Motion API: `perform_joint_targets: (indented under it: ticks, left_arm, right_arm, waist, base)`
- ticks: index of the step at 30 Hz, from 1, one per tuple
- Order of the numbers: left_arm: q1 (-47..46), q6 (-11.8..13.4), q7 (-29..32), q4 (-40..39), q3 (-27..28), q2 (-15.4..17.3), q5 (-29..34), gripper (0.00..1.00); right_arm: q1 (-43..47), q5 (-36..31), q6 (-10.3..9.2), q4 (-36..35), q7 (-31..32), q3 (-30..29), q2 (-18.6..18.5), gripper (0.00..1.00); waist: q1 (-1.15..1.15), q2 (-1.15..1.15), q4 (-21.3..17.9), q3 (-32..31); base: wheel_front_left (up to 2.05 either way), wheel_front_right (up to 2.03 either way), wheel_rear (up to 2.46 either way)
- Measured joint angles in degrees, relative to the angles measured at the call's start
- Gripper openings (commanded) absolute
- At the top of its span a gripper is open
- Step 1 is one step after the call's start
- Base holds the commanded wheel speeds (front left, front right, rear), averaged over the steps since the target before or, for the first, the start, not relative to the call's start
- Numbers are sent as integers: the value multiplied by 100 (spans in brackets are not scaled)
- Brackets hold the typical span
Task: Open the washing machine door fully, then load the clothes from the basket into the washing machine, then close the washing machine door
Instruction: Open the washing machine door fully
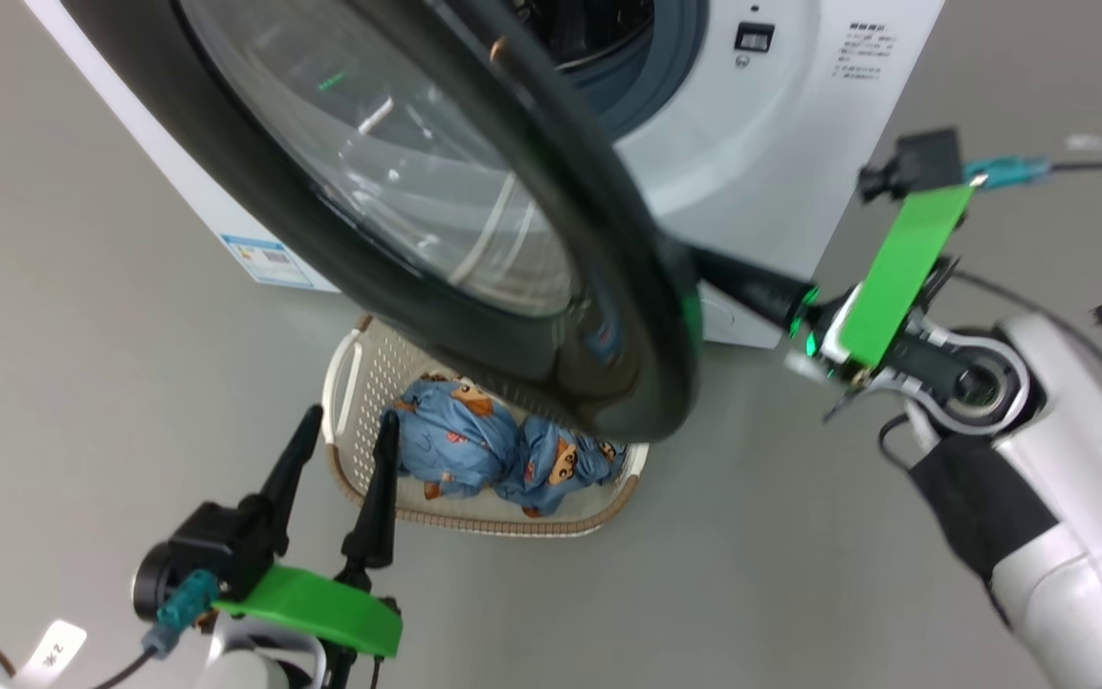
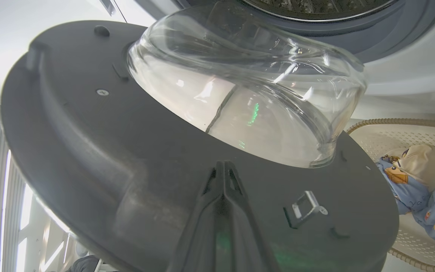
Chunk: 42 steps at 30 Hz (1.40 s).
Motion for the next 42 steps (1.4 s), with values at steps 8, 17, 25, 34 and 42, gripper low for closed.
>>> perform_joint_targets:
  ticks: [8,17,25,34,42]
  left_arm:
    - [363,0,0,-29,67,4,90,100]
    - [906,0,0,-118,136,15,133,100]
    - [1080,0,0,-199,162,31,133,100]
    - [1123,0,0,-259,162,33,132,100]
    - [1125,0,0,-300,312,32,130,100]
  right_arm:
    - [502,0,1,-208,57,156,159,0]
    - [1072,0,1,-334,55,257,370,0]
    - [1214,-1,1,-358,56,335,579,0]
    - [1321,-2,1,-357,82,463,778,0]
    - [1346,-9,1,-370,107,648,943,0]
  waist:
    - [0,0,1,-306]
    - [0,0,73,-755]
    - [0,0,212,-1009]
    - [0,0,432,-1092]
    - [0,0,658,-1085]
  base:
    - [0,0,0]
    - [0,0,0]
    - [0,0,0]
    - [0,0,0]
    - [0,0,0]
